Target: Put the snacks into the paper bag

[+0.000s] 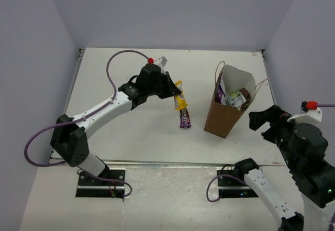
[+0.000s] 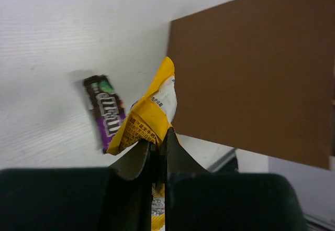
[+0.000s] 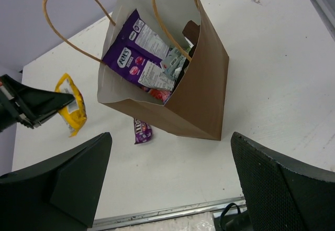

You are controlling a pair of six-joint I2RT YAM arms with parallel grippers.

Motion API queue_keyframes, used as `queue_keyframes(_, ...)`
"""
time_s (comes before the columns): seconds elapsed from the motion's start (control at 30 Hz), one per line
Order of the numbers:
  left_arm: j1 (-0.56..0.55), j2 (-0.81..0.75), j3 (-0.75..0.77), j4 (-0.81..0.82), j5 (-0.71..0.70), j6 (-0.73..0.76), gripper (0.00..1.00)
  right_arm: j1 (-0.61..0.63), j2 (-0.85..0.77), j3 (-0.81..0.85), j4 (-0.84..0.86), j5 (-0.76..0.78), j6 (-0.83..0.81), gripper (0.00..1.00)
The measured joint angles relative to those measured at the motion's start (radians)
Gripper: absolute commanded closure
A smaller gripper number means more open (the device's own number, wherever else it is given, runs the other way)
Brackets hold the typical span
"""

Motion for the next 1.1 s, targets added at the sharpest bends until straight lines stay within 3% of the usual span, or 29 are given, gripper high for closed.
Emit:
queue_keyframes(0.2,-0.117,-0.036,0.085,0.095,0.063,0.005,1.0,0.0,0.005,-0.006,0.001,-0.003,0.01,0.01)
queue_keyframes(0.37,-0.212,0.072,0.369,0.132,0.098,0.016,1.0,0.0,0.006,-0.006,0.001,-0.003,0.014,0.01)
queue_keyframes(0.4,-0.22,0.106,0.435,0.147,0.105,0.02,0.94,0.0,0.006,-0.006,0.001,-0.004,0.014,0.01)
queue_keyframes(0.43,-0.224,0.136,0.491,0.162,0.111,0.024,0.86,0.0,0.006,-0.006,0.002,-0.004,0.014,0.01)
queue_keyframes(0.47,-0.228,0.182,0.574,0.161,0.119,0.027,0.48,0.0,0.006,-0.006,0.001,-0.004,0.014,0.01)
queue_keyframes(0.53,-0.23,0.254,0.684,0.173,0.124,0.036,0.2,0.0,0.006,-0.006,0.001,-0.003,0.014,0.01)
queue_keyframes(0.57,-0.23,0.29,0.737,0.172,0.122,0.04,0.0,0.0,0.006,-0.006,0.001,-0.003,0.014,0.01)
queue_keyframes(0.7,-0.228,0.391,0.852,0.147,0.103,0.043,0.0,0.001,0.006,-0.003,0.0,-0.003,0.014,0.01)
queue_keyframes(0.83,-0.223,0.393,0.814,0.119,0.087,0.047,0.0,0.001,0.005,0.002,0.0,-0.001,0.014,0.01)
queue_keyframes(0.97,-0.217,0.276,0.58,0.135,0.05,0.067,0.0,0.002,0.005,0.003,0.0,-0.001,0.014,0.01)
queue_keyframes(1.1,-0.216,0.019,0.227,0.212,-0.028,0.097,0.0,0.002,0.005,0.002,0.0,-0.001,0.014,0.01)
